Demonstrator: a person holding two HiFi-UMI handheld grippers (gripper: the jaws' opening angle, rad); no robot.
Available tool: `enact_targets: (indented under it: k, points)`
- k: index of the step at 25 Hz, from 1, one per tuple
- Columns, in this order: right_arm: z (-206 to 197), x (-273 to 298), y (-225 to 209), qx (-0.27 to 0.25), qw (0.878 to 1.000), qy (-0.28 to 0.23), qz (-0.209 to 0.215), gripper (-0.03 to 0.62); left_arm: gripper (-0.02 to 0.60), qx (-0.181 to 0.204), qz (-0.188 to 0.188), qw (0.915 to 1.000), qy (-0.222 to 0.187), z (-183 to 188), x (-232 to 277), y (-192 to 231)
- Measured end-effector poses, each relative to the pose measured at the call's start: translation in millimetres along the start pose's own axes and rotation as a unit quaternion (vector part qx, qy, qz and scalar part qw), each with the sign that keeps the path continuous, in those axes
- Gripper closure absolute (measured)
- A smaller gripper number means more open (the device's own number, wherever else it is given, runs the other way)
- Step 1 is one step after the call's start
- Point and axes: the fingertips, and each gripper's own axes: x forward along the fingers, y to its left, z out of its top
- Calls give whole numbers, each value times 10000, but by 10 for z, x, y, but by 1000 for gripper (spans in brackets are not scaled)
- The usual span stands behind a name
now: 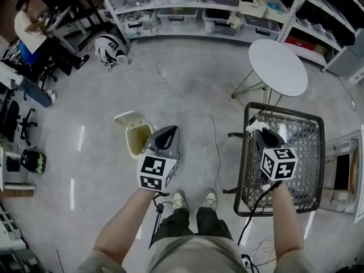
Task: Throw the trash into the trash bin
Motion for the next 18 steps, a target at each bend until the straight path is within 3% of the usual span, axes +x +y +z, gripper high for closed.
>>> enact_targets:
  k: [9, 18]
  points:
    - [604, 635, 1360, -660, 9924, -161, 1021, 543, 580, -202, 1124, 9934, 48, -269, -931, 1217]
    - [587, 1450, 2918, -1077, 9720, 94, 2088, 543, 580, -574, 1945, 9788, 299, -922, -1625, 2176]
